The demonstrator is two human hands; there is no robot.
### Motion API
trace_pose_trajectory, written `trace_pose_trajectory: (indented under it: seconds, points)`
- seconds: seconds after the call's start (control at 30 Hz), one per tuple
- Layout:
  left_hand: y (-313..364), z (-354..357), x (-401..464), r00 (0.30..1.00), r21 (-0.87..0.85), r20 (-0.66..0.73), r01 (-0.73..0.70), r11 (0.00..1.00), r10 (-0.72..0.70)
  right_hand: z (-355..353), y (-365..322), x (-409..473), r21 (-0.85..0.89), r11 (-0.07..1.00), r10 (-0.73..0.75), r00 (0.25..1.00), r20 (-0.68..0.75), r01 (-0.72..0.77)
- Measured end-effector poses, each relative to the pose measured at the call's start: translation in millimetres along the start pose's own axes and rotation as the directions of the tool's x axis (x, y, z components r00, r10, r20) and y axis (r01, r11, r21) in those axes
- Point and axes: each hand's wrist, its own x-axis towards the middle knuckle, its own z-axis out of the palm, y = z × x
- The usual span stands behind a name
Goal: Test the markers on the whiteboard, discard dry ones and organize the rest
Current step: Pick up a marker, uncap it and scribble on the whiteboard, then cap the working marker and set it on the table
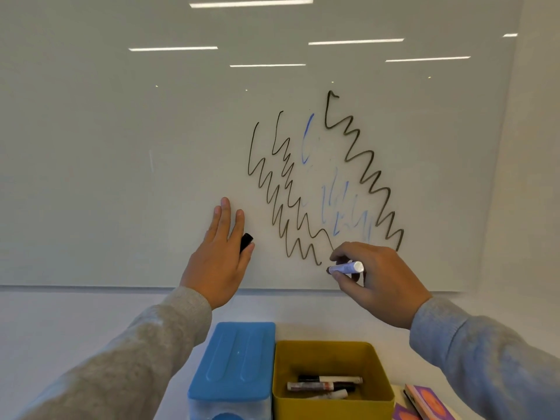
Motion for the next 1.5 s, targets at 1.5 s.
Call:
trace_pose_trajectory:
  seconds: [1.5]
  points:
    - [38.7,72.4,-149.1,0.924,-0.679,0.342,0.118,0.724,0.170,99.7,-65.6,-121.8,0.879,0.193,0.792,0.598,0.123,-0.437]
